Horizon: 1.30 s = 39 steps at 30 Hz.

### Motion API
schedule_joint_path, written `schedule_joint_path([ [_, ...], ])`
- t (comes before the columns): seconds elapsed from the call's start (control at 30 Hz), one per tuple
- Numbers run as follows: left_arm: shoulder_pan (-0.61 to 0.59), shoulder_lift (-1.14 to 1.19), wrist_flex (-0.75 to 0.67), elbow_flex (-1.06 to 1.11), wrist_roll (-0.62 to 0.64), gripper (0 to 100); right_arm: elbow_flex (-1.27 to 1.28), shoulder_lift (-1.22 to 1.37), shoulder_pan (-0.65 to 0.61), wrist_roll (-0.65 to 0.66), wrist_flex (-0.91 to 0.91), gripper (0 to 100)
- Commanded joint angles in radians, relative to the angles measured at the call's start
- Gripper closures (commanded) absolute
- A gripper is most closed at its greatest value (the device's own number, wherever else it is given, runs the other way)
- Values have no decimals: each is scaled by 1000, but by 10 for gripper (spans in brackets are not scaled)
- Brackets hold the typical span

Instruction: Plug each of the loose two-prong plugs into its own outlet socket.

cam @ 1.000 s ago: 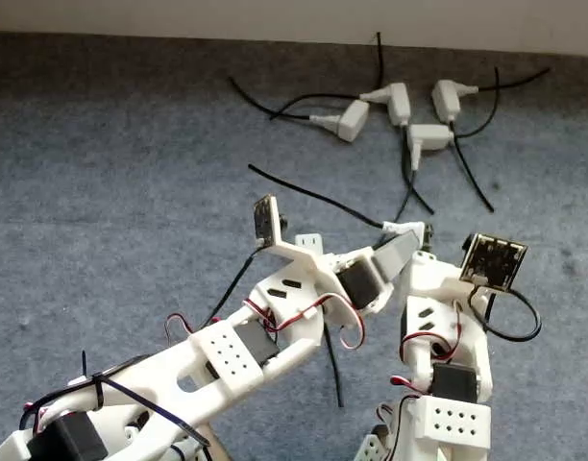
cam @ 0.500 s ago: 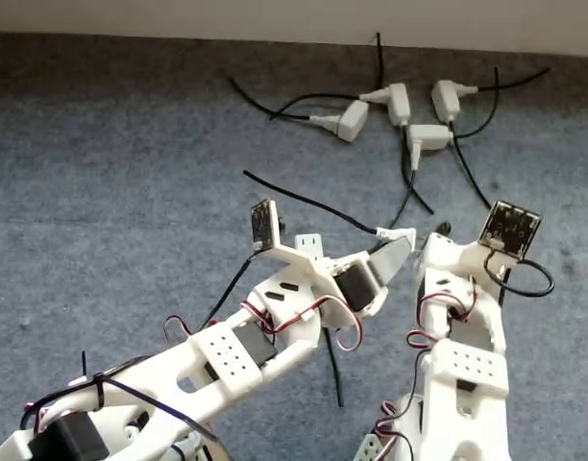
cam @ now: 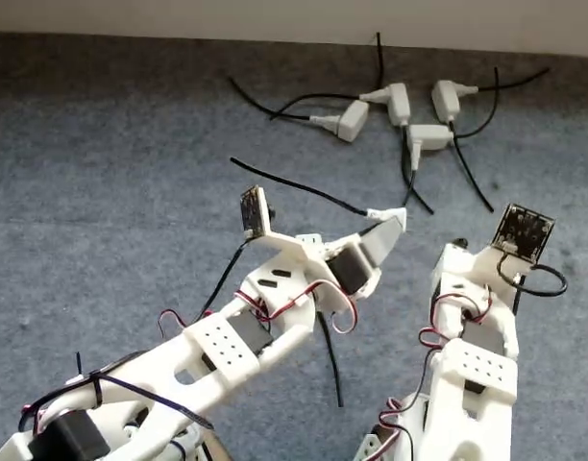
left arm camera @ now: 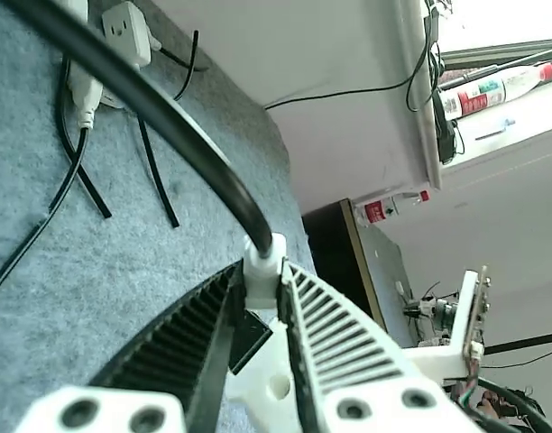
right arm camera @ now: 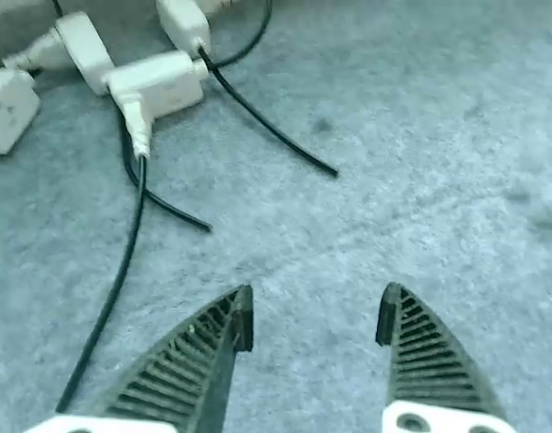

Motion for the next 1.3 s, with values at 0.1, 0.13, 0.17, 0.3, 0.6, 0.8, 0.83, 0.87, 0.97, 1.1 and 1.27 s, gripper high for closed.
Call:
schedule_joint_path([
  [0.1, 12, -21, 150, -54, 77, 994, -294, 127, 130, -158, 332, 771],
  [0.13, 12, -21, 226, -67, 77, 993, -323, 162, 128, -158, 360, 771],
  [0.17, 12, -21, 311, -82, 71, 993, -344, 197, 128, -160, 375, 771],
  [0.3, -21, -16, 657, -163, -189, 993, -355, 320, 130, -160, 375, 771],
  [0.6, -62, -13, 1014, -61, -939, 993, -303, 476, 99, -195, 226, 771],
  [0.8, -114, -22, 1120, -2, -1189, 993, -252, 486, 62, -193, 148, 771],
  [0.83, -125, -22, 1168, -22, -1189, 993, -252, 486, 64, -193, 148, 771],
  [0.87, -137, -22, 1209, -42, -1191, 993, -252, 486, 67, -193, 148, 771],
  [0.97, -203, -22, 1277, -71, -1188, 993, -252, 486, 67, -193, 147, 771],
  [1.1, -312, -22, 1280, -74, -1186, 992, -252, 486, 67, -193, 147, 771],
  [1.27, -355, -21, 1304, -64, -1194, 904, -252, 486, 68, -193, 147, 771],
])
